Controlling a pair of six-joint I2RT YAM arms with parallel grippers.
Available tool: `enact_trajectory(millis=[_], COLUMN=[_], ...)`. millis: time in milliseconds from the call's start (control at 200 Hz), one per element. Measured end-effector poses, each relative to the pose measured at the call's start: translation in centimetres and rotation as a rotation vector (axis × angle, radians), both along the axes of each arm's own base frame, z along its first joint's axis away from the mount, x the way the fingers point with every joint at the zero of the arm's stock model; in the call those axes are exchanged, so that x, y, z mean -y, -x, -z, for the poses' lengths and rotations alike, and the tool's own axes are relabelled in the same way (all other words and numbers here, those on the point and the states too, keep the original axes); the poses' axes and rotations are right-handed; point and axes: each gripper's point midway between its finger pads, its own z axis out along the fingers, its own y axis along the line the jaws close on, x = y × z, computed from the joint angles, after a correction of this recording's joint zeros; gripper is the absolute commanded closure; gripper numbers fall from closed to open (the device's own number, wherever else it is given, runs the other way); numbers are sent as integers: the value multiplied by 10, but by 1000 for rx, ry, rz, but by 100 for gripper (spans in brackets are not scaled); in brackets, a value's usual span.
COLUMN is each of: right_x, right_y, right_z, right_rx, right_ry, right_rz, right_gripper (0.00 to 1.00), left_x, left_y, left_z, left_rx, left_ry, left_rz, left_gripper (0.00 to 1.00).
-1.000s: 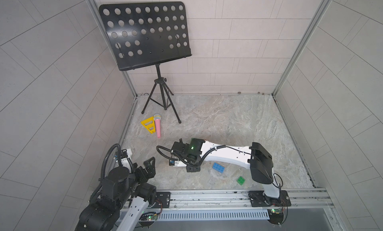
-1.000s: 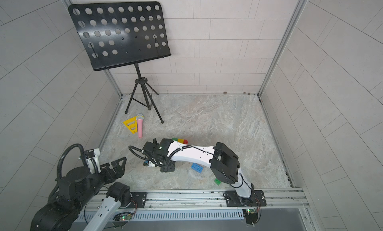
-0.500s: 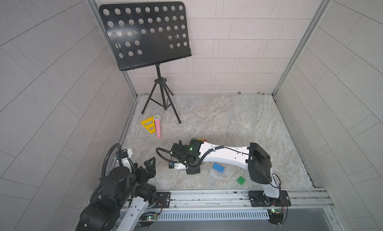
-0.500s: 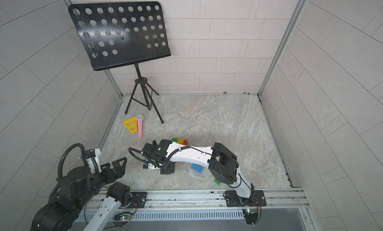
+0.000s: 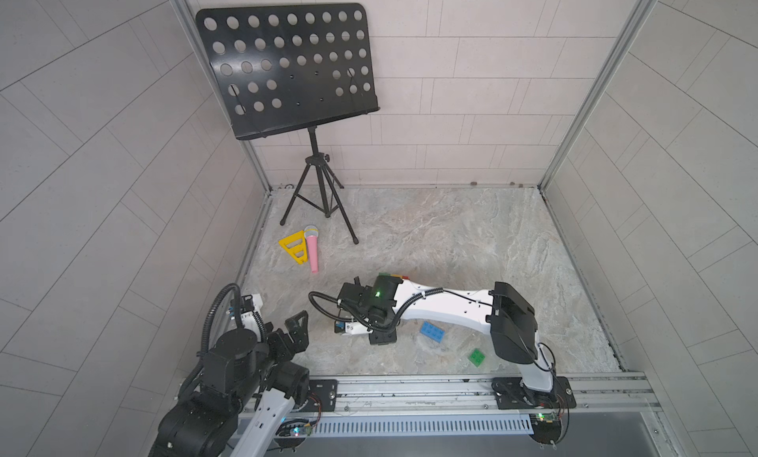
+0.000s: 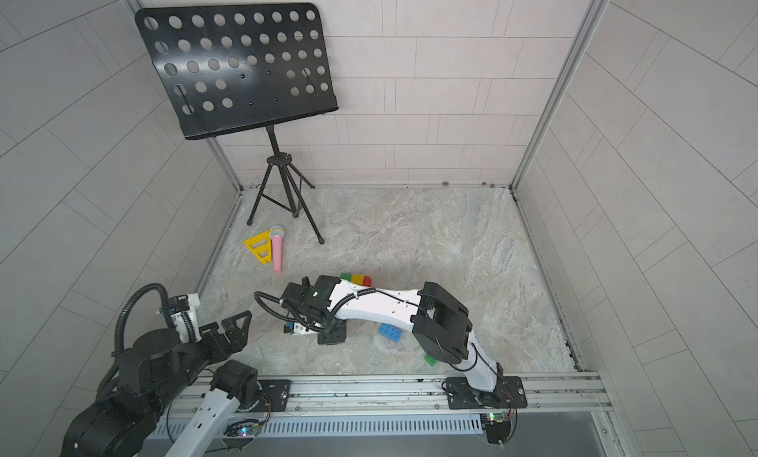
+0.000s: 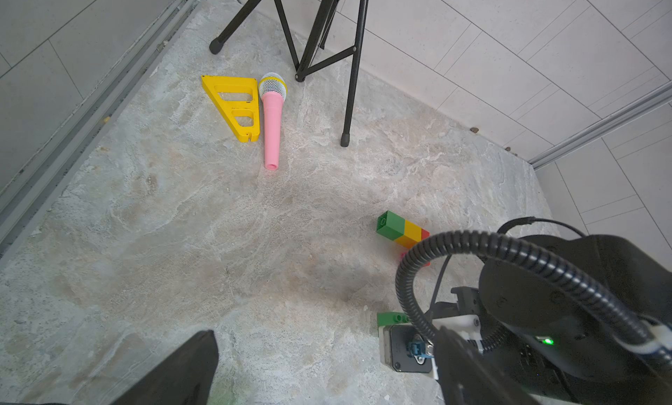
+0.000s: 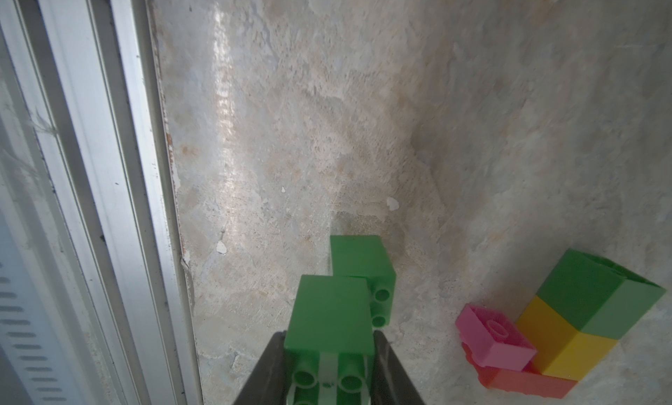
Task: Assemble the letter r with lego
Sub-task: Assemble the lego brick with the lego brick.
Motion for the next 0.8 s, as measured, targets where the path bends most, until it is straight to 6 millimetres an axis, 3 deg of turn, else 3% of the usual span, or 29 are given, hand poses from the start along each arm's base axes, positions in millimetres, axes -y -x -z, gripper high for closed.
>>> enact_trajectory(millis=[605,796], right_x=[10,30], right_y=[-11,-17], right_z=[-8,-14], right_rx=[-55,3], right_ry=[-31,-67], right_rz=[84,154], right_gripper=[100,100], left_x=[1,6], left_y=[-2,-5], left_z=[-1,10], left_rx=[4,-32], left_ry=[0,29], left_rz=[2,2], left_gripper=[0,1])
